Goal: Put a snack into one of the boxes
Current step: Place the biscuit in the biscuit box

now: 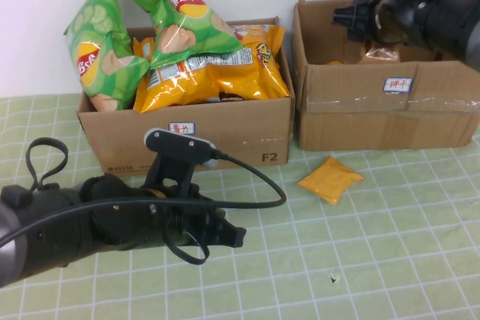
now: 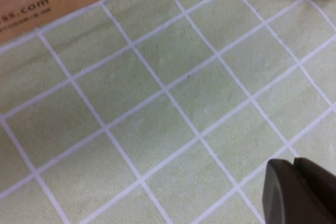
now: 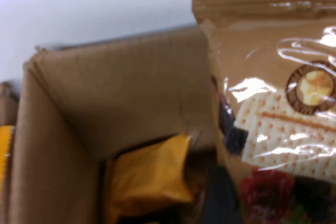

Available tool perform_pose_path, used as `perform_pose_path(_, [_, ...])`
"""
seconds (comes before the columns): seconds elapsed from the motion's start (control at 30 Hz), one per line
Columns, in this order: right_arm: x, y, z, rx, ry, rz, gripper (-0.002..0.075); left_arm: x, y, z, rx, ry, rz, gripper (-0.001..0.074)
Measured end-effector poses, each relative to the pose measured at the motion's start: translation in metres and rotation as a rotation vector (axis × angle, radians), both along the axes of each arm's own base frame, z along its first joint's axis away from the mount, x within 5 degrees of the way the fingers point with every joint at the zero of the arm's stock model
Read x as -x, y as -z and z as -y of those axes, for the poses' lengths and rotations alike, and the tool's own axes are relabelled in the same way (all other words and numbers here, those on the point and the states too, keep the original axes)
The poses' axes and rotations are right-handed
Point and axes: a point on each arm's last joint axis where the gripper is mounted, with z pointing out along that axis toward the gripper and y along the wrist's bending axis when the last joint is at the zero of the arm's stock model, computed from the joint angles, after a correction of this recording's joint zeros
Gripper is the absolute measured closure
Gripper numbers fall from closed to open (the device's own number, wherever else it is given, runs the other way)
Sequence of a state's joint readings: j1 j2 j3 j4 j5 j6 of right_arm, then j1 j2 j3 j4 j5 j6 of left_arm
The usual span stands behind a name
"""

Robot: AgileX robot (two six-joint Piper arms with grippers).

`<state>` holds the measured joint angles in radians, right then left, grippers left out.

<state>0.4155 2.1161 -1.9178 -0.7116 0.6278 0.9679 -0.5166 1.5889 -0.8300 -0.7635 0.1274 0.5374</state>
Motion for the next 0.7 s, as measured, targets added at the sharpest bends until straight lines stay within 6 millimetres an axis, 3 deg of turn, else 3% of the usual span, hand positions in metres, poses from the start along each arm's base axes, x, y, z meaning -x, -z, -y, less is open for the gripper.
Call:
perform_pose_path(0.23, [-0.002,-0.006,0.002,-0.144,-0.009,-0.04,0.0268,-0.003,-0.002,-0.001,-0.002,-0.017,0.036,0.0736])
perform_pose_path(0.5, [-0.007,-0.011,0.008,-0.114,-0.001,0.021,0.0268,-0.003,-0.002,-0.001,-0.016,-0.003,0.05,0.0736])
perform_pose_path(0.7, [-0.01,-0.014,0.008,-0.265,0.08,0.072,0.0268,-0.006,-0.004,-0.002,-0.017,-0.025,0.085,0.0736])
